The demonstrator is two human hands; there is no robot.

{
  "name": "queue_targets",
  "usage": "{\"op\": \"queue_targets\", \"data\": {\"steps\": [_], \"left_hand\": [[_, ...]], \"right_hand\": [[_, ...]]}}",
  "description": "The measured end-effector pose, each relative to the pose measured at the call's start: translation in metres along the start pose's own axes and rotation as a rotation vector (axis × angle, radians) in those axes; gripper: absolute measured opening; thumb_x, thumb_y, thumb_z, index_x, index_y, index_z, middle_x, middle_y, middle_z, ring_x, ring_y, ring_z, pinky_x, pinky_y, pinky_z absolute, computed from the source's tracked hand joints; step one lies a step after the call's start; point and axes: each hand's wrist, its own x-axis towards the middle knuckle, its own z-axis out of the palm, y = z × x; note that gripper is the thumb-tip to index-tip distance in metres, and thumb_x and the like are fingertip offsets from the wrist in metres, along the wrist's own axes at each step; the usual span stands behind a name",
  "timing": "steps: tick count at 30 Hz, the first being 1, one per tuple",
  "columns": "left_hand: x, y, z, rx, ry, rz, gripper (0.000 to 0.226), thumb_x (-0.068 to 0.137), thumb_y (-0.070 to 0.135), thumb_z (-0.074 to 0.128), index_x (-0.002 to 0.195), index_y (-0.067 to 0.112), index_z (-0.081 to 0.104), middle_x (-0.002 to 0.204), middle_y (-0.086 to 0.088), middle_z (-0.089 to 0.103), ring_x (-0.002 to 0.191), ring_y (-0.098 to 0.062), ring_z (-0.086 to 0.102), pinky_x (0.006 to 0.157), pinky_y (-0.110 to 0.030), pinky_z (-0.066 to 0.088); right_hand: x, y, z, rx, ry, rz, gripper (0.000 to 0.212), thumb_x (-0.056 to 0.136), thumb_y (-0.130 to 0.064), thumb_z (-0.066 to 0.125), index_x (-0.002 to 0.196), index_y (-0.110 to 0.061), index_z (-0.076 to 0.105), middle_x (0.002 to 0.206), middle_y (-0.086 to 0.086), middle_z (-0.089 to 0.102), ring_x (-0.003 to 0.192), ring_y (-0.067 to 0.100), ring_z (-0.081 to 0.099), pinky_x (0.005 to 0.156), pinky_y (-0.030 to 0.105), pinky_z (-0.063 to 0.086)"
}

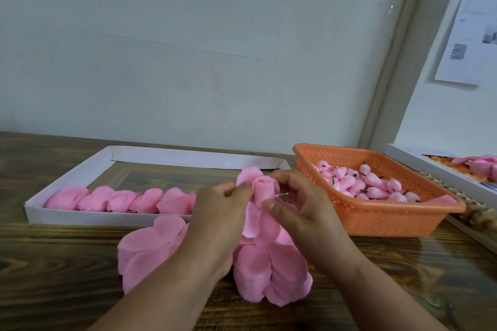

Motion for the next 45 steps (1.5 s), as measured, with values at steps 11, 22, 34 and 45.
{"op": "queue_targets", "data": {"steps": [11, 22, 34, 45], "left_hand": [[-0.004, 0.003, -0.003, 0.165, -0.144, 0.12, 0.027, 0.093, 0.02, 0.054, 0.075, 0.024, 0.075, 0.076, 0.003, 0.073, 0.072, -0.009, 0.066, 0.058, -0.021, 0.049], [-0.003, 0.005, -0.002, 0.124, -0.245, 0.082, 0.036, 0.095, 0.032, 0.045, 0.081, 0.02, 0.076, 0.079, -0.002, 0.075, 0.077, -0.016, 0.072, 0.065, -0.029, 0.058], [0.006, 0.002, -0.009, -0.069, -0.25, -0.072, 0.016, 0.086, 0.008, 0.063, 0.098, -0.002, 0.068, 0.102, -0.024, 0.07, 0.088, -0.03, 0.064, 0.089, -0.047, 0.05], [0.006, -0.003, -0.007, -0.013, -0.295, -0.023, 0.008, 0.084, 0.011, 0.066, 0.091, 0.007, 0.068, 0.083, -0.014, 0.073, 0.072, -0.018, 0.07, 0.056, -0.03, 0.057]], "right_hand": [[0.003, 0.005, -0.013, 0.245, 0.026, 0.156, 0.048, 0.074, 0.005, 0.072, 0.111, -0.021, 0.06, 0.087, 0.0, 0.071, 0.086, 0.014, 0.068, 0.073, 0.024, 0.054], [0.003, 0.009, -0.017, 0.229, 0.028, 0.163, 0.02, 0.073, -0.006, 0.075, 0.088, -0.018, 0.074, 0.083, 0.007, 0.073, 0.078, 0.02, 0.069, 0.07, 0.036, 0.057], [0.002, 0.004, -0.012, 0.296, 0.012, 0.173, 0.019, 0.074, -0.002, 0.075, 0.089, -0.014, 0.073, 0.088, 0.026, 0.068, 0.082, 0.041, 0.063, 0.078, 0.058, 0.051], [-0.001, -0.007, -0.011, 0.084, 0.01, 0.145, 0.014, 0.077, -0.007, 0.073, 0.081, -0.019, 0.066, 0.063, 0.012, 0.065, 0.052, 0.012, 0.057, 0.047, 0.022, 0.045]]}}
